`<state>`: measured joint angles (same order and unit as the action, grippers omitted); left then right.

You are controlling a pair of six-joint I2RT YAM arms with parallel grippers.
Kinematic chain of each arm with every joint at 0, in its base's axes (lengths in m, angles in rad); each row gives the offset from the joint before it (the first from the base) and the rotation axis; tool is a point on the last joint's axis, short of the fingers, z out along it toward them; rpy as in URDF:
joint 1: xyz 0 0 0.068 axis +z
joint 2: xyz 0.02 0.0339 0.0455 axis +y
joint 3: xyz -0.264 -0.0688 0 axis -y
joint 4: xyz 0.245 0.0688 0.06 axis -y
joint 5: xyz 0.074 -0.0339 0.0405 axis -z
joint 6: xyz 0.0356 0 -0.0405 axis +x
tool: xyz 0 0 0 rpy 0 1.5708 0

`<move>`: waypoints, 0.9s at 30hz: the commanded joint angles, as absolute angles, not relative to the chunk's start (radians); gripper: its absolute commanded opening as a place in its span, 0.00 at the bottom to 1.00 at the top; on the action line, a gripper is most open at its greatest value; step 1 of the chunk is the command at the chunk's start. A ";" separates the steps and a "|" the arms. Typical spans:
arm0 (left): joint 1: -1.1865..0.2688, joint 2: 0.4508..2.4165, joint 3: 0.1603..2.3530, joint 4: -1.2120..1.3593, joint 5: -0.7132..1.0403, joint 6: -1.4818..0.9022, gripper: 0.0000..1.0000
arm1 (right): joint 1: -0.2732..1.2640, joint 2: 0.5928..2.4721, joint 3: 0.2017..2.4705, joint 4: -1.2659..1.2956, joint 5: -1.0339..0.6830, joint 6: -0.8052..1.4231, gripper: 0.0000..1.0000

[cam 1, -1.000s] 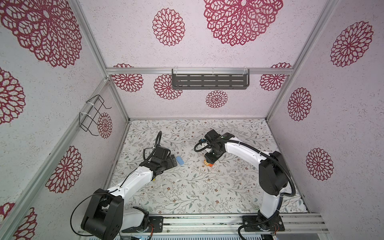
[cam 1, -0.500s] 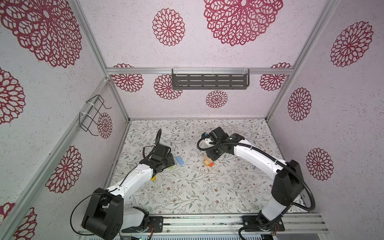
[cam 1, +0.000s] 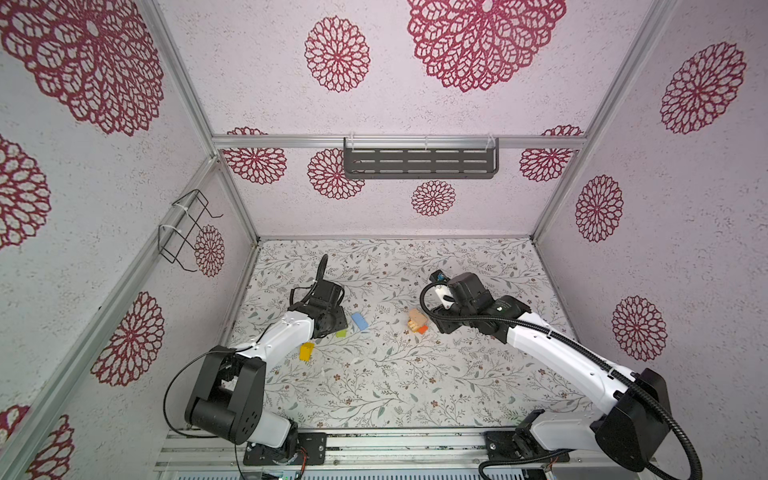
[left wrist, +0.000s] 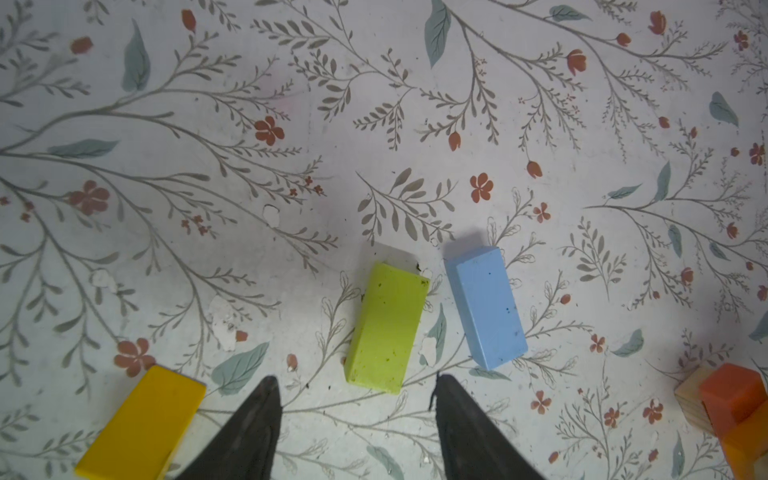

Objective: Build the wood block tower
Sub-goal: 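Draw the right arm back while the left gripper closes on the green block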

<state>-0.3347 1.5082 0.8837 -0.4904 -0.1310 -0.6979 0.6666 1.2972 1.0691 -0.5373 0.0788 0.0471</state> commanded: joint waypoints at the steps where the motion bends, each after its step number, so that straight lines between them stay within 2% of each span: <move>1: -0.327 1.538 0.913 -0.470 -0.105 -0.669 0.65 | 0.647 1.224 1.038 -0.480 0.087 0.087 0.64; 5: -0.327 1.592 0.936 -0.466 -0.099 -0.657 0.66 | 0.621 1.178 0.979 -0.443 0.078 0.122 0.65; 11: -0.328 1.659 0.964 -0.462 -0.092 -0.643 0.62 | 0.587 1.132 0.904 -0.366 0.056 0.172 0.66; 27: -0.330 1.752 1.002 -0.462 -0.104 -0.568 0.57 | 0.557 1.173 0.867 -0.311 0.000 0.186 0.67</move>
<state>-0.3347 1.7367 0.9825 -0.4751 -0.0994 -0.6064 0.5655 1.1767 0.8707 -0.3393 0.0162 0.1699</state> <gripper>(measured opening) 0.571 0.668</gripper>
